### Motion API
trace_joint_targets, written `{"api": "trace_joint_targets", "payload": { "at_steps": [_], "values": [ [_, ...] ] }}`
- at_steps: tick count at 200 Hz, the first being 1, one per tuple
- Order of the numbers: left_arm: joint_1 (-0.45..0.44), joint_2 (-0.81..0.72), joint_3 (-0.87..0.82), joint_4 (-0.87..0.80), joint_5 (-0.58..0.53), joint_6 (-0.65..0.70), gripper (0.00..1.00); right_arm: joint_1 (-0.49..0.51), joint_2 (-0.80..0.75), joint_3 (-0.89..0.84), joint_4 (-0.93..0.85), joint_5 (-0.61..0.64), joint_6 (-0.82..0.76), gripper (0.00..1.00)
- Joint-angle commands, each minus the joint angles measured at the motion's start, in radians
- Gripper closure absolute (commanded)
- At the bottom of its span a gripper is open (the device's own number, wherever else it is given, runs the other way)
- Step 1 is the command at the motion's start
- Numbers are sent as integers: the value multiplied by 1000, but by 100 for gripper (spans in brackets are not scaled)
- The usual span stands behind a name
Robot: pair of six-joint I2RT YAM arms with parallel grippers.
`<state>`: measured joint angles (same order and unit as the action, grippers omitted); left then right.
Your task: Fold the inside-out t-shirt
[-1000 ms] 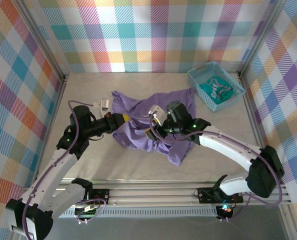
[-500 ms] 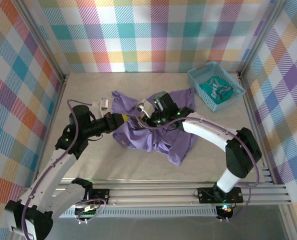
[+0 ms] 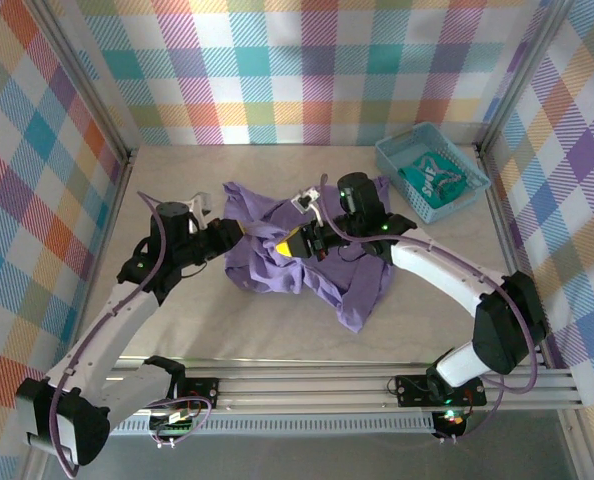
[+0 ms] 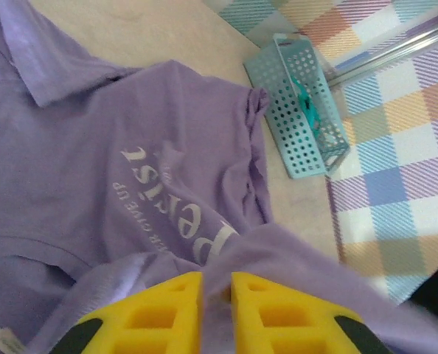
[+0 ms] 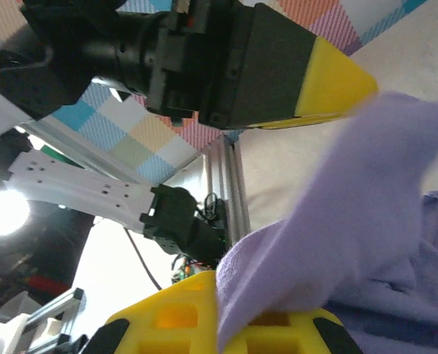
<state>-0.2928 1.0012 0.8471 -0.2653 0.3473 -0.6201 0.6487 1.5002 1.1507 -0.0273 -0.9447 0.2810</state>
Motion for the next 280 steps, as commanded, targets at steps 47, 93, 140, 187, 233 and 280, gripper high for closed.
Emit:
{"api": "trace_joint_targets", "payload": {
  "at_steps": [47,93,140,187,233,280],
  "values": [
    [-24,-219,-95,-123,28,44,45,-43,38,-24,159,-12,159,100],
    [-113,-185,-167,94,143,-41,49,-42,55,-34,202,-9,179,100],
    [-123,-71,-130,183,132,-45,56,-44,47,-48,187,-8,162,100],
    [-124,31,-91,173,111,-21,61,-44,34,-55,174,-5,147,100],
    [-124,83,-68,185,101,-6,69,-44,32,-57,166,-6,136,100],
    [-124,100,-48,174,95,18,88,-44,23,-55,110,12,88,100]
  ]
}}
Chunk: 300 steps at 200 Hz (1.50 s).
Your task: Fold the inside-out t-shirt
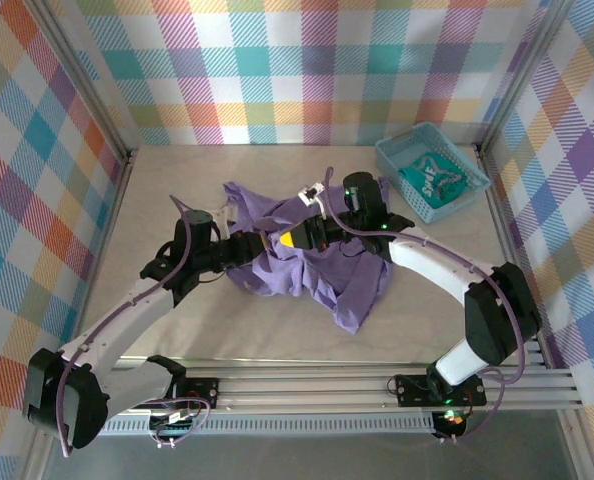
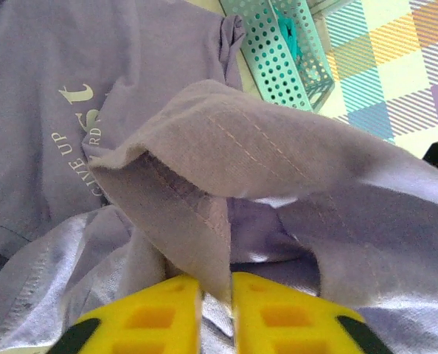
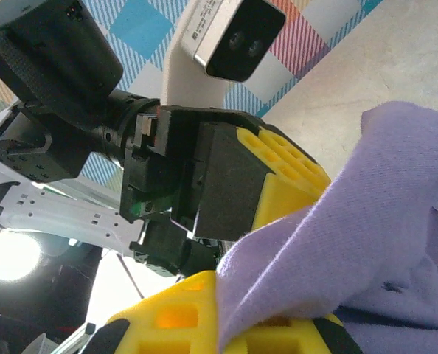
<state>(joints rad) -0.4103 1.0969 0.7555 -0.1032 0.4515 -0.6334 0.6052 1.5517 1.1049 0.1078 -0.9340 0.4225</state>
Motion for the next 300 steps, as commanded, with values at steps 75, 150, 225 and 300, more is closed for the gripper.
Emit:
{"api": "trace_joint_targets", "payload": {
  "at_steps": [75,150,225,300],
  "values": [
    [44,-214,-9,-39,90,20,100,-52,-105,-7,-161,111,-127,100],
    [169,-351,-95,111,255,-217,100,-58,-61,-10,-134,93,-78,100],
    [259,-387,-131,161,316,-296,100,-60,-18,36,-258,196,-108,100],
    [326,-404,-102,-145,204,-64,100,-64,-9,-9,-28,13,6,99]
  ]
}}
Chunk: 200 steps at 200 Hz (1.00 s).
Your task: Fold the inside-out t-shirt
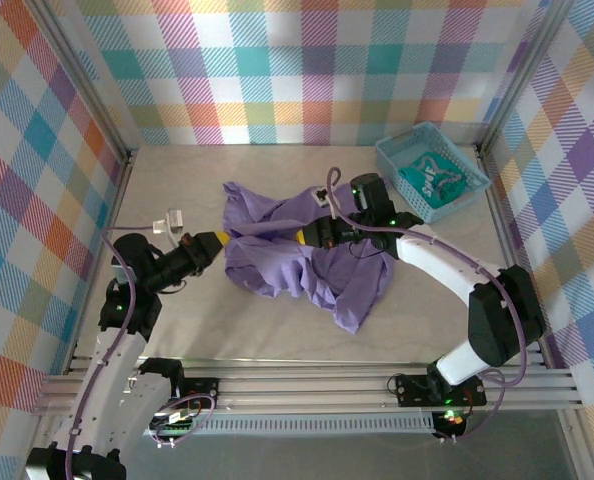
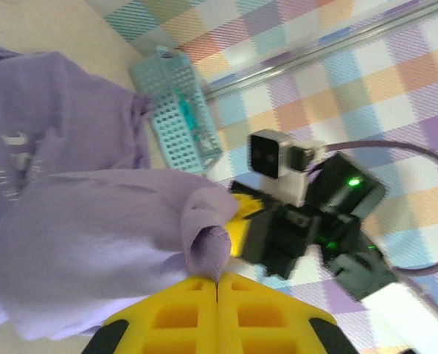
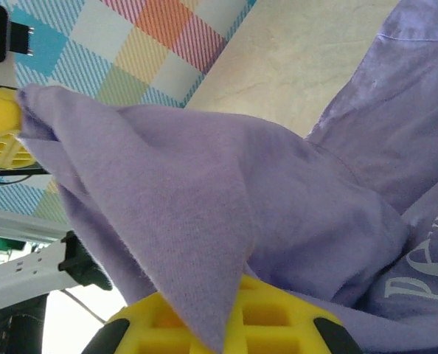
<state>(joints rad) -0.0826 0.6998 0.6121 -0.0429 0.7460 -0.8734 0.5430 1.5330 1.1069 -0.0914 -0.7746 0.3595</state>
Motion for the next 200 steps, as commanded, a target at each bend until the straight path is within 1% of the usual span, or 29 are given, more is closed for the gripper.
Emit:
{"api": "trace_joint_targets", "payload": {
  "at_steps": [1,9,26,38,49,61,67,74,85,94,102,118,133,141,156,164,184,189,200],
  "values": [
    [-3,-6,43,-215,-96,180,100,-2,10,-13,179,-151,75,99],
    [-16,-2,50,-282,-125,235,100,-1,20,-25,267,-202,126,99],
    [-41,28,46,-314,-139,280,100,6,48,-38,431,-276,234,99],
    [-66,60,49,-328,-153,302,100,15,70,-38,497,-296,279,99],
    [-86,87,58,-349,-179,321,100,25,84,-32,516,-306,293,99],
    [-101,101,72,-370,-211,337,93,34,92,-26,516,-315,292,99],
    [-106,99,80,-384,-240,344,87,38,93,-24,510,-318,289,99],
    [-114,90,92,-406,-281,354,78,41,94,-24,501,-319,281,99],
    [-128,65,108,-435,-342,375,68,41,88,-24,464,-314,255,99],
    [-139,37,113,-437,-363,382,62,41,80,-24,424,-307,225,99],
    [-150,13,112,-417,-355,382,58,41,76,-24,400,-304,205,99],
    [-181,-21,102,-348,-291,358,52,41,70,-25,379,-302,188,99],
    [-226,4,106,-281,-235,328,50,43,71,-24,373,-305,184,99],
    [-257,33,118,-267,-226,325,50,43,71,-22,374,-304,183,99],
    [-321,87,153,-278,-245,347,47,43,70,-19,365,-301,181,99],
    [-357,106,172,-302,-296,382,44,43,68,-16,360,-302,178,99],
    [-437,155,213,-392,-511,484,37,44,65,-10,328,-298,162,99],
    [-446,171,217,-401,-538,499,32,45,64,-9,319,-296,157,100],
    [-461,211,226,-405,-576,521,29,44,60,-8,308,-298,150,100]
  ]
}}
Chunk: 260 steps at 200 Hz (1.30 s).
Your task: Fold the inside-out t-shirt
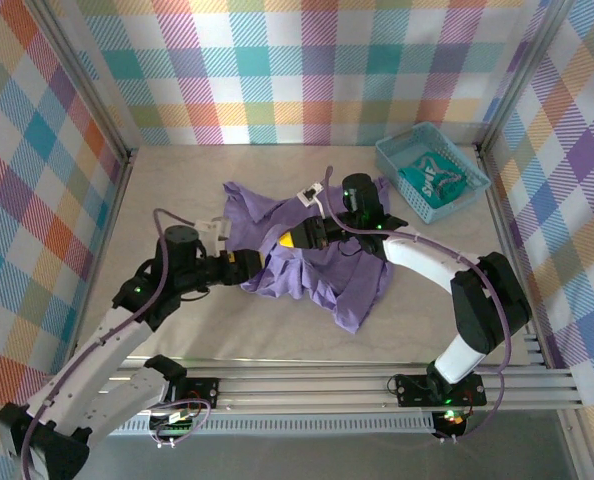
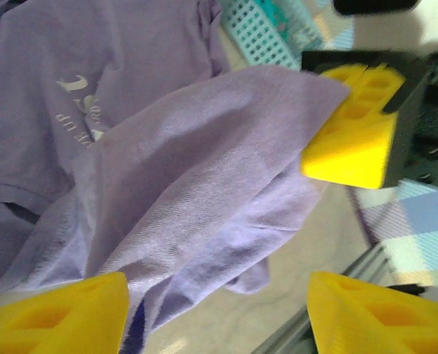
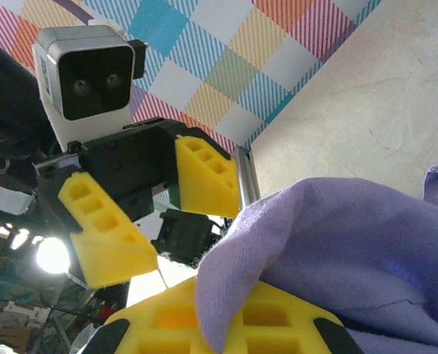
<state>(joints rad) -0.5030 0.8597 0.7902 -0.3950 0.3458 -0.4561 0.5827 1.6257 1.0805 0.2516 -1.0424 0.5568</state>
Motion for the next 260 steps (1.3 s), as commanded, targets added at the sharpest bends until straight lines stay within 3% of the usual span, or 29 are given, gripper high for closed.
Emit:
{"api": "trace_joint_targets", "payload": {
  "at_steps": [1,25,43,63,89,100,113,135,162,172,214,260],
  "values": [
    [-42,55,49,-53,-178,106,29,5,-32,18,-35,-30,-47,100],
    [-54,136,64,-31,-197,146,27,4,-48,26,-101,-33,-96,100],
    [-55,179,67,10,-181,163,32,3,-68,35,-182,-32,-165,100],
    [-55,225,73,66,-105,176,47,3,-87,51,-268,-40,-240,100],
    [-55,262,86,97,23,164,79,3,-104,85,-416,-26,-356,100],
    [-54,250,90,93,79,145,92,2,-107,117,-538,23,-438,99],
    [-52,220,86,87,168,119,100,2,-101,159,-672,145,-510,98],
    [-48,148,65,87,316,65,100,3,-76,209,-802,345,-556,97],
    [-26,67,58,89,413,6,100,5,-59,212,-799,383,-550,96],
    [-11,41,55,108,440,-9,100,5,-61,208,-789,401,-536,91],
    [73,16,31,225,495,-81,100,18,-102,188,-803,543,-541,72],
    [87,38,33,234,479,-88,100,77,-309,38,-686,740,-585,53]
  ]
}}
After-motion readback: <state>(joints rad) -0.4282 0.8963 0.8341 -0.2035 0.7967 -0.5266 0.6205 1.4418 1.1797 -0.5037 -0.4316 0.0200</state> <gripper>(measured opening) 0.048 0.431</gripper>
